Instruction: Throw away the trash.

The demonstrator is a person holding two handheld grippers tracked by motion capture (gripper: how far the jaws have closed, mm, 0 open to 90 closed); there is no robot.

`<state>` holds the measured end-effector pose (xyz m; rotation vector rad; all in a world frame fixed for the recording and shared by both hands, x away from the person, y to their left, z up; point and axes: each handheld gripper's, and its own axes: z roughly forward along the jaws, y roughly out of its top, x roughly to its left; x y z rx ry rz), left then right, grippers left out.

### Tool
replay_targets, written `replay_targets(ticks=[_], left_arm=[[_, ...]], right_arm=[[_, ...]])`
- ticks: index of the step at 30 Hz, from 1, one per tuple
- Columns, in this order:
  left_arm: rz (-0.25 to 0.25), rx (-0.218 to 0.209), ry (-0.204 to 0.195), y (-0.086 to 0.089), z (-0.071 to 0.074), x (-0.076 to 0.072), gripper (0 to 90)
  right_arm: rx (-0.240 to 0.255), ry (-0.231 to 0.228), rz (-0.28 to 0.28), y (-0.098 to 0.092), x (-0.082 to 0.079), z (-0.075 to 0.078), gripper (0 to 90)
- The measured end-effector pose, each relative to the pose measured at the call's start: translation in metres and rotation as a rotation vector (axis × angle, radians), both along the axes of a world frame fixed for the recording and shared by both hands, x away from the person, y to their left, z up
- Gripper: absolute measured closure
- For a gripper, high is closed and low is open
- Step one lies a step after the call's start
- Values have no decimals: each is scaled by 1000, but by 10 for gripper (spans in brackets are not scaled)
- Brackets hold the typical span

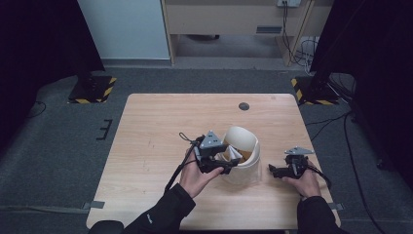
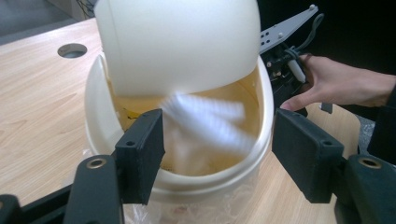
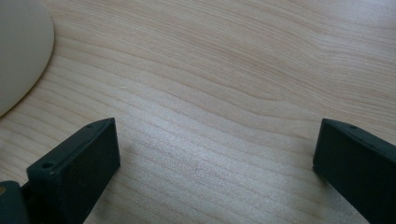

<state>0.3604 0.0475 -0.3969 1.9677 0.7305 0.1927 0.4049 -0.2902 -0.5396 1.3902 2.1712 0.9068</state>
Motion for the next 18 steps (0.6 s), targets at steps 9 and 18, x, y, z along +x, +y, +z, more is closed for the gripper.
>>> replay_targets(ticks=[9,18], left_arm=[[14,-12,-13,13,0,0,334],[36,-21,-60,47,-5,-5,286]], right_arm=[[1,2,-1,0,0,0,7],[-1,2,0,0,0,0,8]])
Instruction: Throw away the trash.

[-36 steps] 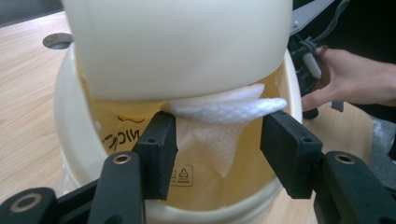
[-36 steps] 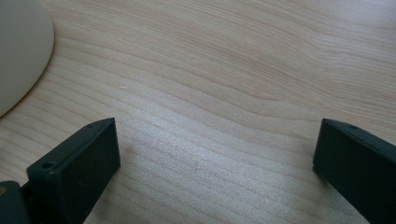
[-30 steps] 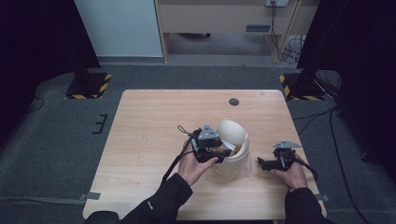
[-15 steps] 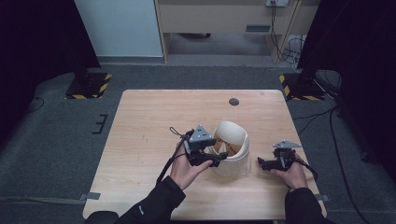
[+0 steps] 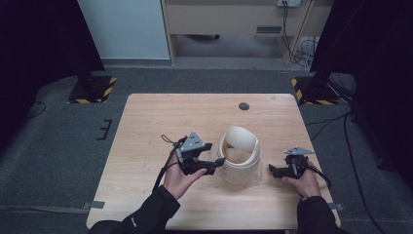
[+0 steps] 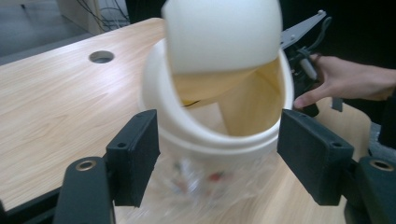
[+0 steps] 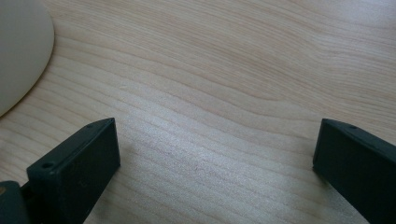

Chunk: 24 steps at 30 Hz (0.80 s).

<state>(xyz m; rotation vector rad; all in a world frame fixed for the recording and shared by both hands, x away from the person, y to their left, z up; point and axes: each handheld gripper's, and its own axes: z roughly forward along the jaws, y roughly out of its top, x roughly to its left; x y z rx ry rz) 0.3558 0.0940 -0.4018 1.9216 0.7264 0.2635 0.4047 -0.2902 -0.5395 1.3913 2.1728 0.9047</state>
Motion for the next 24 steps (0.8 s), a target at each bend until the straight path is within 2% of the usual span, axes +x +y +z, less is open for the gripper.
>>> replay_targets(ticks=[6,13,19,21,24], left_arm=[[64,10,17,33,-19,1,247],[145,78,64,73,-52,3,217],[245,121,124,109,-82,12,184],[272,117,143,116,-87,15,172],[299,154,147,127,-95,21,160]], right_arm=[[-1,0,0,0,0,0,7],[-1,-1,1,0,0,0,7],[-1,-1,1,0,0,0,7],[0,-1,1,0,0,0,8],[0,-1,0,0,0,0,8]])
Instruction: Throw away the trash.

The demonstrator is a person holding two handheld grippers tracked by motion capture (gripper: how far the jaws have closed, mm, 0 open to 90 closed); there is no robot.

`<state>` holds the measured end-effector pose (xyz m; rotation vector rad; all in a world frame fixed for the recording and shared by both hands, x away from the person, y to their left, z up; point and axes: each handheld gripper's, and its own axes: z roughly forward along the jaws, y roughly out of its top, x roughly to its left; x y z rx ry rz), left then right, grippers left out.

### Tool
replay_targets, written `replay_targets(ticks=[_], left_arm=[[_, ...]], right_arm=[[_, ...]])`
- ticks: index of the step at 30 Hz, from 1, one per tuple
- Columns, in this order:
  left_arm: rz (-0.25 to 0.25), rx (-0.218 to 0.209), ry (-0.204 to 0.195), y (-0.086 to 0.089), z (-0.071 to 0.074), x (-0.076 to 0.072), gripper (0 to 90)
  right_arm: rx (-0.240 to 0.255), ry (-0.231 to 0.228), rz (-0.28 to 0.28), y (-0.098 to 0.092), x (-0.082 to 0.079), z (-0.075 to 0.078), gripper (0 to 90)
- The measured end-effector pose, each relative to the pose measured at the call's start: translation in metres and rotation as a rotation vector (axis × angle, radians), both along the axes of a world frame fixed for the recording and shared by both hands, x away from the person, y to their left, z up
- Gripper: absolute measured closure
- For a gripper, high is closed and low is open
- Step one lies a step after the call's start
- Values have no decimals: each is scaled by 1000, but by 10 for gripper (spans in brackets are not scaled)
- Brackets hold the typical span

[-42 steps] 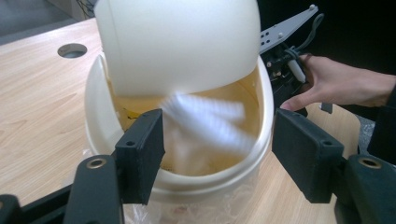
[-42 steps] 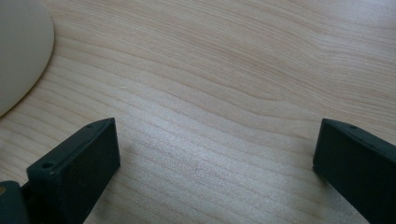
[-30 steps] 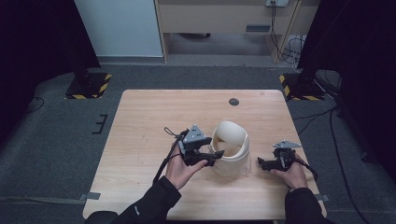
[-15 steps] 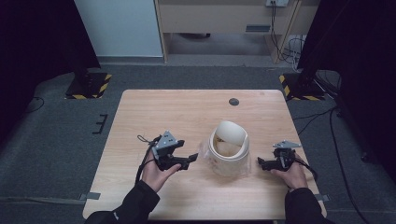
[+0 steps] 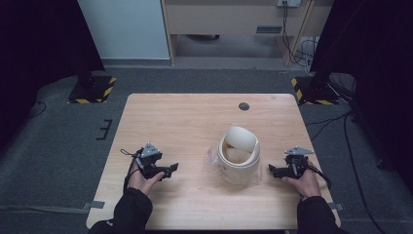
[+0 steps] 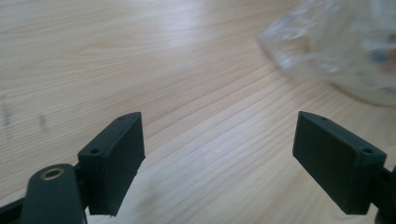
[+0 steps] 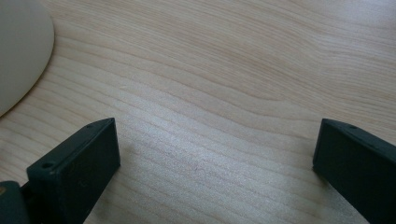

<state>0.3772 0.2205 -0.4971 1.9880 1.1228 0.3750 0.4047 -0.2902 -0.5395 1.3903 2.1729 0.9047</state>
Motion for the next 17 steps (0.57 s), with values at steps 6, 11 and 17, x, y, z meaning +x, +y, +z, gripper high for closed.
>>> replay_targets(ticks=[6,11,17], left_arm=[[56,76,39,22,-16,11,151],[94,98,58,32,-23,16,143],[96,130,83,32,-31,20,106]], right_arm=[[0,1,0,0,0,0,8],[1,1,0,0,0,0,7],[1,1,0,0,0,0,7]])
